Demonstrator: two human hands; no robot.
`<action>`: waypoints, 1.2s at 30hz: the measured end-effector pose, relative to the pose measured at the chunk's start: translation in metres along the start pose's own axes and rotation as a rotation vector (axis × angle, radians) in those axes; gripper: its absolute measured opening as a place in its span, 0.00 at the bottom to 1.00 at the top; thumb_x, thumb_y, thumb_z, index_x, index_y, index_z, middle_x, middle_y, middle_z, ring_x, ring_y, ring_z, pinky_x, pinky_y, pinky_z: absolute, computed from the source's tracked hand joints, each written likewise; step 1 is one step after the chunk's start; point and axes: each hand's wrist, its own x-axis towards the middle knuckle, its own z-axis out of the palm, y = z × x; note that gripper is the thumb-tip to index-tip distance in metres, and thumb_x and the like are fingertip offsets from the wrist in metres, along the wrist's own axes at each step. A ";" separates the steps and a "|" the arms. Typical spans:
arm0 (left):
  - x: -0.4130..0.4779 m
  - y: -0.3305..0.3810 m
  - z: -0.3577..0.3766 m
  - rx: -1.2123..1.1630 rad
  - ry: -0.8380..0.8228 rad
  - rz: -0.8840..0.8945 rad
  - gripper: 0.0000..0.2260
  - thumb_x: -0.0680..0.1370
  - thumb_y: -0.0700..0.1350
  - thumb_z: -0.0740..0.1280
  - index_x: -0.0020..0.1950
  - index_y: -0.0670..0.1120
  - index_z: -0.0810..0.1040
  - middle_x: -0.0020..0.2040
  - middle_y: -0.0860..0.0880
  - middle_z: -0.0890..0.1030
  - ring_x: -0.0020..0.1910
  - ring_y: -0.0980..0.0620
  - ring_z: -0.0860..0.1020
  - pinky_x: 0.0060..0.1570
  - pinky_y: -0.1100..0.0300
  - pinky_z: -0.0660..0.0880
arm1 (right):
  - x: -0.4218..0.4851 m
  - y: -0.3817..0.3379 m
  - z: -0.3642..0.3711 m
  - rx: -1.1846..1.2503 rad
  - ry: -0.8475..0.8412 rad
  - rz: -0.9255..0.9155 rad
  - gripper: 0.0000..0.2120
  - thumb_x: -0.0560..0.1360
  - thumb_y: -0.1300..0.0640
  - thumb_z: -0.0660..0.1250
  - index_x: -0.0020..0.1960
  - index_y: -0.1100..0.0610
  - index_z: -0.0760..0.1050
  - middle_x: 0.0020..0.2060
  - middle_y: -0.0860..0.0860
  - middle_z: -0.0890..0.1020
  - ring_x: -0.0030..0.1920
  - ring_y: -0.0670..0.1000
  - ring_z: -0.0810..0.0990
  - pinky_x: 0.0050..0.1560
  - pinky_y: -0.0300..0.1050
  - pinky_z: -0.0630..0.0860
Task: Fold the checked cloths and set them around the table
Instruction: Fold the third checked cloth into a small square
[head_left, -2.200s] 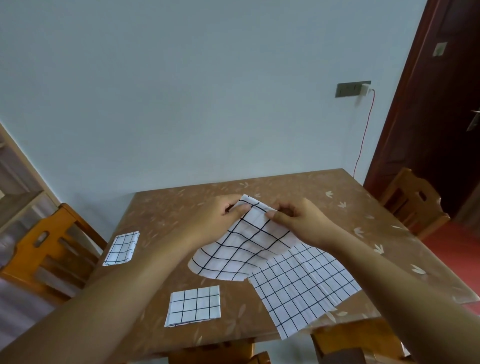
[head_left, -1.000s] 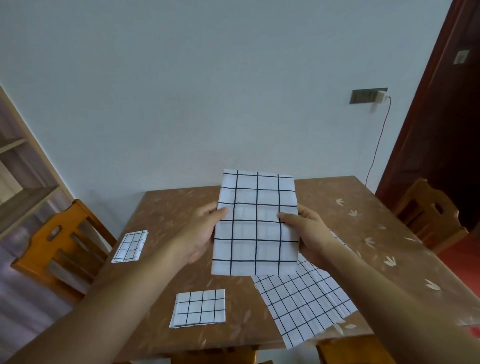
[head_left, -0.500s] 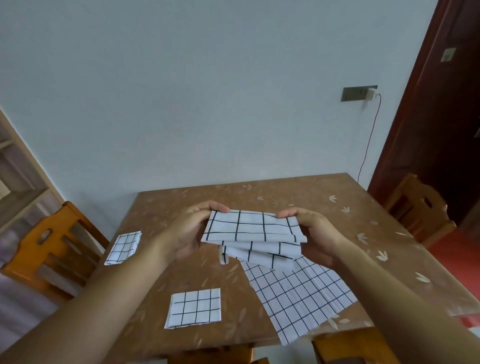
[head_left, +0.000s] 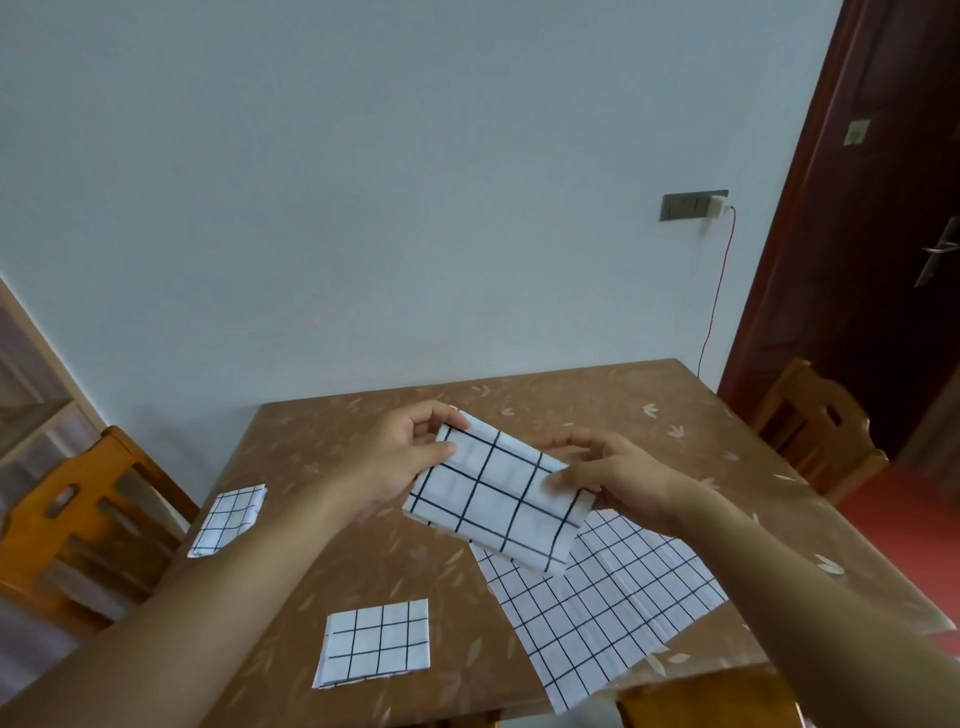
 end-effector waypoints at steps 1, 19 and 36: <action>0.000 0.005 0.002 0.048 -0.036 0.042 0.19 0.78 0.33 0.70 0.52 0.60 0.82 0.58 0.53 0.83 0.59 0.55 0.81 0.64 0.53 0.77 | 0.001 -0.004 0.002 -0.114 -0.028 0.001 0.18 0.72 0.60 0.76 0.61 0.58 0.81 0.54 0.59 0.86 0.51 0.59 0.86 0.54 0.56 0.83; 0.011 -0.003 0.039 -0.483 0.117 -0.112 0.11 0.85 0.48 0.62 0.64 0.48 0.79 0.59 0.47 0.85 0.57 0.47 0.84 0.58 0.46 0.79 | 0.024 -0.007 0.040 0.063 0.243 -0.192 0.09 0.79 0.60 0.70 0.59 0.60 0.83 0.54 0.58 0.87 0.56 0.61 0.86 0.61 0.65 0.80; 0.019 -0.034 -0.007 0.007 0.308 0.266 0.09 0.86 0.50 0.56 0.47 0.56 0.70 0.36 0.57 0.70 0.34 0.61 0.68 0.39 0.64 0.68 | 0.030 -0.012 0.109 0.158 0.368 -0.095 0.14 0.85 0.52 0.62 0.58 0.60 0.82 0.51 0.57 0.88 0.51 0.57 0.87 0.54 0.55 0.84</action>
